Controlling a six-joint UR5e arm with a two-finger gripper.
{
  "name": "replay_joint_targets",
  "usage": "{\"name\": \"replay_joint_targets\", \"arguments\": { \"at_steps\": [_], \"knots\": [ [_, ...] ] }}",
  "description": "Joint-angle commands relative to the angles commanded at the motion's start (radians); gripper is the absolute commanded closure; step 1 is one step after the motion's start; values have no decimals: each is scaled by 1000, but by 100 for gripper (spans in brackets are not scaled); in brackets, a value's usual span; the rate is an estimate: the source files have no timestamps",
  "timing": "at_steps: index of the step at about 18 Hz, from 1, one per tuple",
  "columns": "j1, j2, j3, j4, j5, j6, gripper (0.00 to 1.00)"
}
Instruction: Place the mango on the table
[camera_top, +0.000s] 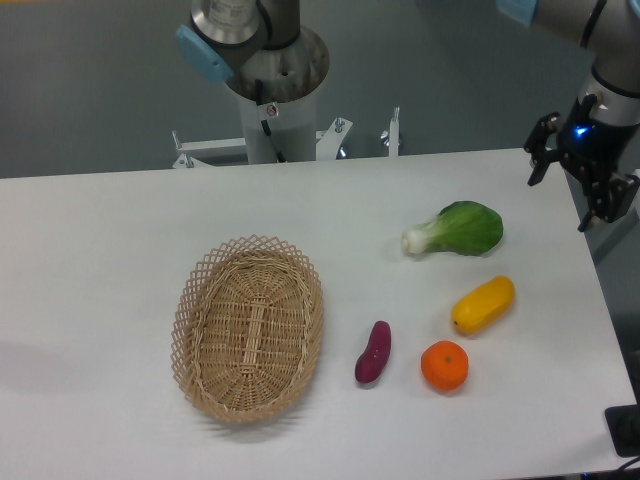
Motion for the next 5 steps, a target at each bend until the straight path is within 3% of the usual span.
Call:
{"name": "replay_joint_targets", "arguments": {
  "at_steps": [5],
  "knots": [
    [-6,-3,-2,5,3,-5,0]
  ]
}}
